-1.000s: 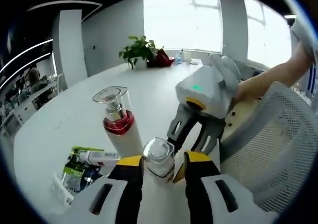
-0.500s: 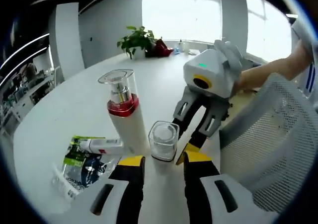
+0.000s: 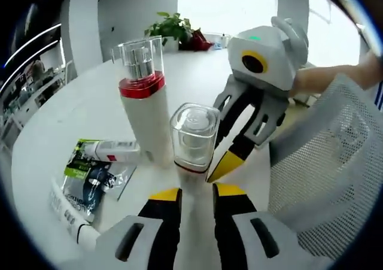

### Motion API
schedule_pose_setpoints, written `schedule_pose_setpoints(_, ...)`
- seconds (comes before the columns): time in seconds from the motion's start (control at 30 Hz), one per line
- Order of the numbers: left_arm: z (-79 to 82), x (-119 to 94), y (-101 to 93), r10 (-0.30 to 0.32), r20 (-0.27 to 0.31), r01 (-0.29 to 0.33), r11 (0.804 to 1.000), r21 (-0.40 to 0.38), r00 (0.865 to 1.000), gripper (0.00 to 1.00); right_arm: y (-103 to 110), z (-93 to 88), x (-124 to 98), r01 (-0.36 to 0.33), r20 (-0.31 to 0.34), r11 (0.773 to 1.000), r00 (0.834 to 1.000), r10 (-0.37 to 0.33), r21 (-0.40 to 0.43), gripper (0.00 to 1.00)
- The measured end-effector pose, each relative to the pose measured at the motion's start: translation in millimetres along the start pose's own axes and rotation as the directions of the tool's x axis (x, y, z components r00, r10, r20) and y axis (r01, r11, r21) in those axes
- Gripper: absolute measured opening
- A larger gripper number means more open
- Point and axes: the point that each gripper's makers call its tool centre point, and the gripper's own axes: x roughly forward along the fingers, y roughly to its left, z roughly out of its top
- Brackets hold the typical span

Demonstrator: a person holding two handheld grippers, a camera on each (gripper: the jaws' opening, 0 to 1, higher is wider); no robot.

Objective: Arrange the skincare products in the storage area until every visible bottle or jar stands upright without overlapping.

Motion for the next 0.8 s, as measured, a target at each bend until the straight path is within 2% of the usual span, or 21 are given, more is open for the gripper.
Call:
schedule_pose_setpoints(0.2,-2.5,5,-3.1,-0.008,-0.006,0.008,1.0,0.005,1.0,0.18,-3,-0.8,1,0.011,0.002,1.0,1.0,-0.011,0.007,0.14)
schedule_pose_setpoints(0.4,2.7,9,-5.1,-0.004,0.011,0.004,1.0,0.024,1.0,0.21,-4,-2.9,2,0.02,0.003,1.0,1.0,-0.02,0.016,0.14)
schedule_pose_setpoints(0.8,4.8,13,0.0,0.012,0.027,-0.013,0.999,0.032,1.0,0.26,-14,-1.1,4,0.061,0.012,0.997,0.998,-0.062,0.041,0.14)
